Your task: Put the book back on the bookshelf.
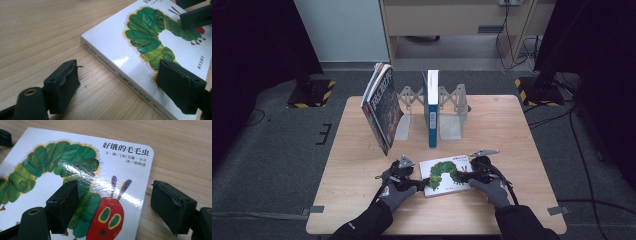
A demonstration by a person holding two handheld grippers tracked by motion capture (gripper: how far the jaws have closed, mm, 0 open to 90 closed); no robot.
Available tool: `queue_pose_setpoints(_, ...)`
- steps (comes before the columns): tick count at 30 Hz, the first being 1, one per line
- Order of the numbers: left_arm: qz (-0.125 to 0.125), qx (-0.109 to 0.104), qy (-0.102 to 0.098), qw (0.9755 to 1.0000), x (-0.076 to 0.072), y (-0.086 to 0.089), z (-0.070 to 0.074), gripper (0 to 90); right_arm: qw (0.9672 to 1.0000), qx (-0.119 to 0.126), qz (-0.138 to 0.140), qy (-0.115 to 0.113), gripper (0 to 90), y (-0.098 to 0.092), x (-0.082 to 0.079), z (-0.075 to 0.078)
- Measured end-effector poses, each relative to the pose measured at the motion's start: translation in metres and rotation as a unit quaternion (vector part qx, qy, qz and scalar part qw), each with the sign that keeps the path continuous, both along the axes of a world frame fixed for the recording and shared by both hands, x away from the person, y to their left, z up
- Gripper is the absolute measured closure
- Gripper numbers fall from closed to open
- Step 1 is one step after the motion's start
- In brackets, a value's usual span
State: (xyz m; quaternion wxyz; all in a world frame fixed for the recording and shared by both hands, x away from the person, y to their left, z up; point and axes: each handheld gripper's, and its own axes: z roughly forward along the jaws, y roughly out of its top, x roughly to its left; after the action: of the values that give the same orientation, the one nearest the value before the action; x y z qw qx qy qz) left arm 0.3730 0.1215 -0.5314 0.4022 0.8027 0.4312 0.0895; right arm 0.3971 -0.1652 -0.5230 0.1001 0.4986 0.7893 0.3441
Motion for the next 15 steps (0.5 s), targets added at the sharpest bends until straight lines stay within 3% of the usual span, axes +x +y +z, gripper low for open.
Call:
queue_pose_setpoints(4, -0.005, -0.001, -0.008, 0.9999, -0.002, -0.002, -0.002, 12.1, 0.9999, 0.006, 0.003, -0.007, 19.3, 0.003, -0.001, -0.002)
queue_pose_setpoints(8, -0.010, 0.001, -0.012, 0.9999, -0.003, -0.003, -0.003, 8.6, 0.9998, -0.003, 0.002, -0.018, 12.2, 0.010, -0.003, -0.004)
queue_pose_setpoints(11, -0.016, 0.003, -0.014, 0.9998, -0.003, -0.005, -0.004, 5.7, 0.9998, -0.004, 0.002, -0.017, 12.0, 0.011, -0.004, -0.005)
queue_pose_setpoints(15, -0.020, 0.004, -0.014, 0.9997, -0.003, -0.005, -0.004, 3.2, 0.9997, 0.014, -0.013, -0.016, 25.9, 0.004, -0.004, -0.003)
